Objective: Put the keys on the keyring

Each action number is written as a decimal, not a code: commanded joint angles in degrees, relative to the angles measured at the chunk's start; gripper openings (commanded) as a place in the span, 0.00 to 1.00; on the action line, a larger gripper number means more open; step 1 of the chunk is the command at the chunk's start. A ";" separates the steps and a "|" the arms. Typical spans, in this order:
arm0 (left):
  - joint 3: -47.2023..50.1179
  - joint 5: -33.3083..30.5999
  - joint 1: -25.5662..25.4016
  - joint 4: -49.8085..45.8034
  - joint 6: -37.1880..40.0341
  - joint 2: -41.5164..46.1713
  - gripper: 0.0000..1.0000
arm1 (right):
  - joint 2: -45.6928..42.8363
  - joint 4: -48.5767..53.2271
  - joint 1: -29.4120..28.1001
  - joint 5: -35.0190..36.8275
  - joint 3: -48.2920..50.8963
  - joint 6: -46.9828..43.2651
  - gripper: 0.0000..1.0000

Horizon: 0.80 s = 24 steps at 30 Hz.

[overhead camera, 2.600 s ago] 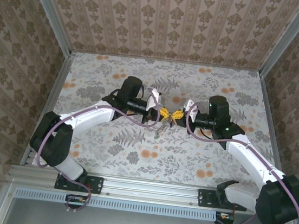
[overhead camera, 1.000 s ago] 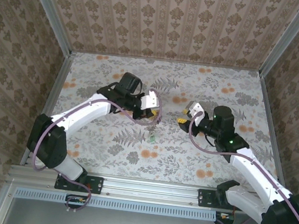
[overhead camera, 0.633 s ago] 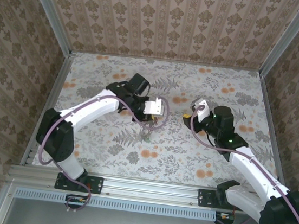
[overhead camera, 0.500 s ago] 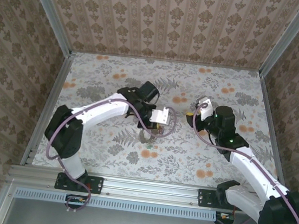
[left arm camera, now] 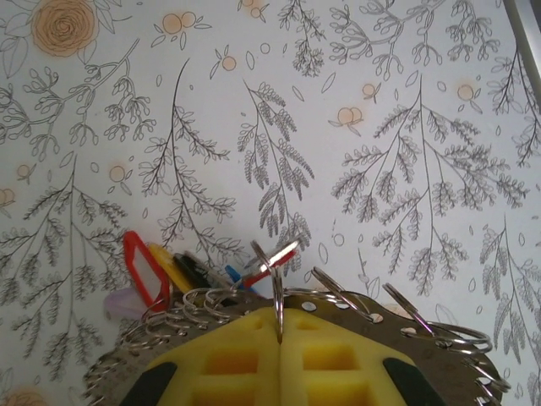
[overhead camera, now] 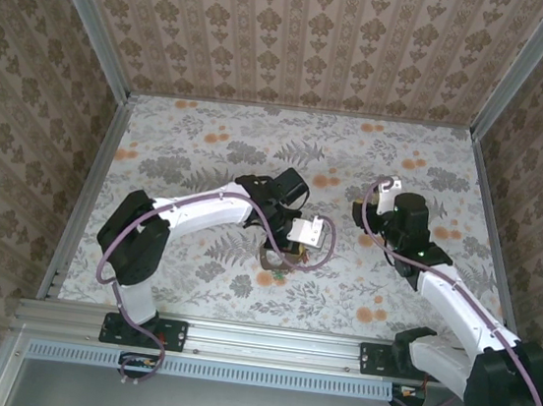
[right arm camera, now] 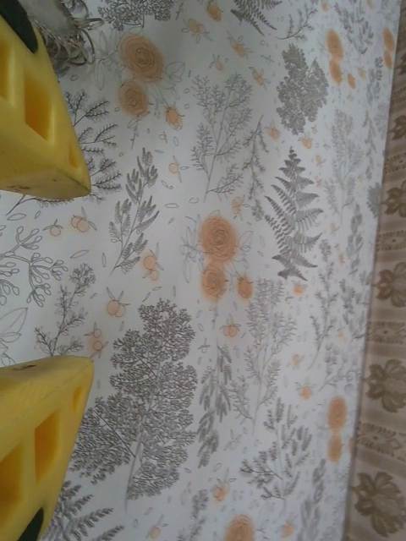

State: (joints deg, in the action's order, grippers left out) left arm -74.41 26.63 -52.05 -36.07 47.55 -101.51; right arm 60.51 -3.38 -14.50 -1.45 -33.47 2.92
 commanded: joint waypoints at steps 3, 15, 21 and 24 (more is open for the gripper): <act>3.40 11.17 -0.14 7.39 -9.46 2.89 0.16 | 4.08 9.37 0.34 -5.29 -6.66 7.79 0.58; 25.71 8.01 6.71 36.59 -42.20 17.20 0.24 | 21.37 20.15 -5.03 -28.29 -13.45 15.64 0.48; 34.82 0.22 10.94 39.68 -58.80 22.43 0.27 | 22.86 21.24 -13.74 -22.87 -10.67 20.56 0.50; 37.85 -3.14 12.01 39.98 -65.44 23.15 0.31 | 23.24 20.10 -15.76 -20.69 -8.46 23.07 0.51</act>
State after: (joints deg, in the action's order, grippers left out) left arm -38.83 28.32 -40.84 1.19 -6.02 -79.61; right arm 82.63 15.44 -29.15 -24.84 -44.27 21.65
